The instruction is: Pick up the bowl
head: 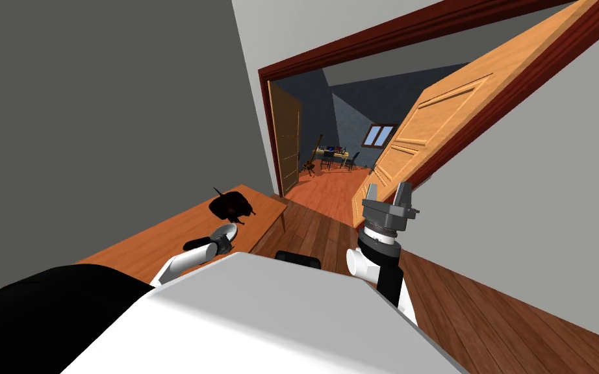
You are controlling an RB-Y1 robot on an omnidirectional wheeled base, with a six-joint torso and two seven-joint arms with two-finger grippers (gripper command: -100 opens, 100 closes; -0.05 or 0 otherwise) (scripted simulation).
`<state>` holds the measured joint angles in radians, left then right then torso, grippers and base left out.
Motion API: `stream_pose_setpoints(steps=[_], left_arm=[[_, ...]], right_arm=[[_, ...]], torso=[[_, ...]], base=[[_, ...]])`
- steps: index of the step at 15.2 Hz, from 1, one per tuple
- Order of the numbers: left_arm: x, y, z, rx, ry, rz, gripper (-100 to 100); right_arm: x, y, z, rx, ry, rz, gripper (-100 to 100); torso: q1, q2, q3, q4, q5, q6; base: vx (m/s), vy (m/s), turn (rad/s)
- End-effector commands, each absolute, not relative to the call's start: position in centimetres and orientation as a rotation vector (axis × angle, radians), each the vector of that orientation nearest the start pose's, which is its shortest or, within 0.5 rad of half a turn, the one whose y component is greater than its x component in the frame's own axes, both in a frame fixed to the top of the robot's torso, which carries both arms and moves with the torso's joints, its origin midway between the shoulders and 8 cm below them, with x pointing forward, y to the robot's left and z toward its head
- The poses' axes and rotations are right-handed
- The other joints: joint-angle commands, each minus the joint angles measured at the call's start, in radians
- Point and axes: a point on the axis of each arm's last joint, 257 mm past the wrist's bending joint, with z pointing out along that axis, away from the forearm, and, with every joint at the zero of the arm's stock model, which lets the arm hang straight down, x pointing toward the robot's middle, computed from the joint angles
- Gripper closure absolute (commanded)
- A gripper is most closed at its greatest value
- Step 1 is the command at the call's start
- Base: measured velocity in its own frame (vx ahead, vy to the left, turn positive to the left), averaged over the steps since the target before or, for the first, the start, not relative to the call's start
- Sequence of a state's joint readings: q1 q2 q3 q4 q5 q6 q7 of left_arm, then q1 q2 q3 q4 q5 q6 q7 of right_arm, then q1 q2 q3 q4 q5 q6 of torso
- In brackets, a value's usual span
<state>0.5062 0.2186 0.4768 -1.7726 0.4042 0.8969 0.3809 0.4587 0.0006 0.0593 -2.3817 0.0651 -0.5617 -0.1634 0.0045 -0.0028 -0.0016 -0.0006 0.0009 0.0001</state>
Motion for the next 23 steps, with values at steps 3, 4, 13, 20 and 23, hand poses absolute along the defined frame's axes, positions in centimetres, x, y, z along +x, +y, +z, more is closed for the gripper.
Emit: stream_pose_setpoints(steps=[3,4,13,20,23], left_arm=[[17.7,51.7,-45.9,-2.631,0.781,-0.372,-100],[16.7,51.9,-46.3,-2.664,0.763,-0.345,-100],[12.5,52.0,-47.7,-2.814,0.702,-0.223,-100],[13.8,52.2,-49.6,-2.801,0.684,-0.233,-100],[13.7,52.2,-49.6,-2.802,0.685,-0.233,100]], right_arm=[[31.3,-24.2,9.0,0.514,0.476,1.532,0],[31.3,-24.2,9.0,0.514,0.476,1.532,0],[31.3,-24.2,9.0,0.514,0.476,1.532,0],[31.3,-24.2,9.0,0.514,0.476,1.532,0],[31.3,-24.2,9.0,0.514,0.476,1.532,0]], torso=[[0.000,0.000,0.000,0.000,0.000,0.000],[0.000,0.000,0.000,0.000,0.000,0.000],[-0.001,0.000,0.000,0.000,0.000,0.000],[-0.004,0.004,0.002,0.001,-0.001,0.000],[-0.004,0.004,0.002,0.001,-0.001,0.000]], base=[[0.033,0.058,-0.117],[0.035,0.055,-0.133],[0.030,0.048,-0.090],[-0.018,0.010,-0.034],[-0.018,0.006,-0.020]])
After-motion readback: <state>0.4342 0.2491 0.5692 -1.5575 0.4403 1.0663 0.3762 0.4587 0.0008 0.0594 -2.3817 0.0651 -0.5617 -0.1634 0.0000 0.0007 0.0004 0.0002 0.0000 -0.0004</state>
